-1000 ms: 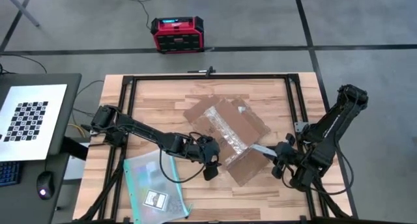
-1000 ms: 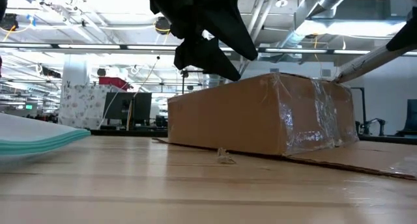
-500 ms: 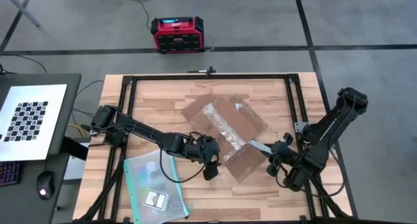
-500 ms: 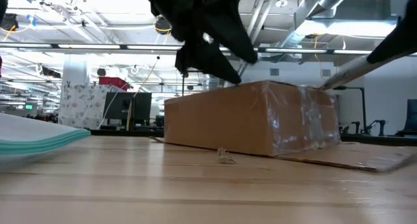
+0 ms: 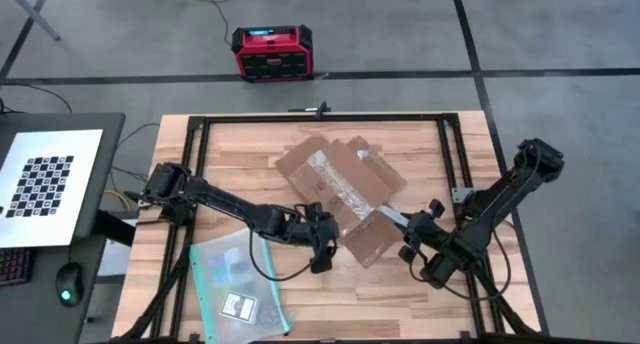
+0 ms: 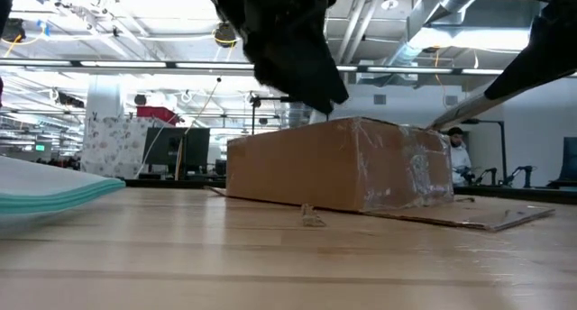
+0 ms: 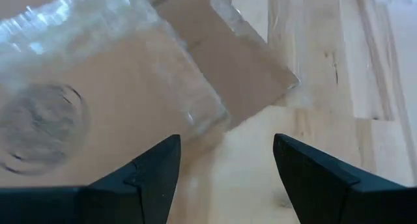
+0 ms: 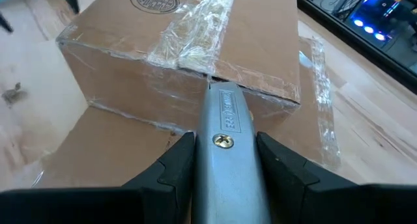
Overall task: Unpack boxes
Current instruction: Break down the cardboard box until it is fully flat
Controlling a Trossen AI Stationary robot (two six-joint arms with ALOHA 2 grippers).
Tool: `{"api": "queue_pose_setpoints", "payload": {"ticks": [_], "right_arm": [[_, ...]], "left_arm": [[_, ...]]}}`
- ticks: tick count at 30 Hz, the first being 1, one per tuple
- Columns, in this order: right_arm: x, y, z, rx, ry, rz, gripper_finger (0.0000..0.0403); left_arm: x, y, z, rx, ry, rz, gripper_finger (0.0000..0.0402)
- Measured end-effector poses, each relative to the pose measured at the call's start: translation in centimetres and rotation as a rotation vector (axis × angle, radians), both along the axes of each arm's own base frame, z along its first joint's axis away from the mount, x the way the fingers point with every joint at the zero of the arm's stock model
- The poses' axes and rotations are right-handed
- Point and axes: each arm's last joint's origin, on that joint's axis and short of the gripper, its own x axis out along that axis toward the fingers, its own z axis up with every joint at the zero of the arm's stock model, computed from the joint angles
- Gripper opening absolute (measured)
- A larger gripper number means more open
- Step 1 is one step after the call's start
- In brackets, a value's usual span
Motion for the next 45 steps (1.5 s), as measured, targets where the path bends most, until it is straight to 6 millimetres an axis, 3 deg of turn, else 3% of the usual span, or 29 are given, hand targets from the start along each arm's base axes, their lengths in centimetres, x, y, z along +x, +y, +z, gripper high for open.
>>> {"api": "queue_pose_setpoints", "payload": {"ticks": [3,8,13,18,28,35,45], "right_arm": [[0.0,0.0,0.0,0.005,-0.003,-0.001,0.0121],[0.1,-0.1,0.0,0.008,-0.003,-0.009,0.0121],[0.3,-0.3,0.0,0.005,0.004,-0.019,0.0121],[0.7,-0.6,0.0,-0.011,0.023,-0.011,0.0121],[2.1,-1.2,-0.3,-0.038,0.034,0.024,0.0121],[3.5,-0.7,-1.4,0.059,0.001,0.153,0.0121],[3.7,-0.5,-1.1,0.061,0.084,0.3,0.0122]], "left_arm": [[0.0,0.2,0.8,0.097,0.027,-0.017,0.0228],[-0.2,1.4,0.5,0.234,0.097,-0.059,0.0228],[0.6,2.3,-1.5,0.254,0.166,-0.09,0.0228],[1.8,2.3,-2.7,0.289,0.12,-0.123,0.0228],[2.2,1.7,-2.6,0.249,0.063,-0.128,0.0228],[2.4,1.9,-2.5,0.191,0.037,-0.131,0.0228],[2.3,2.0,-2.7,0.175,0.059,-0.111,0.0228]]}}
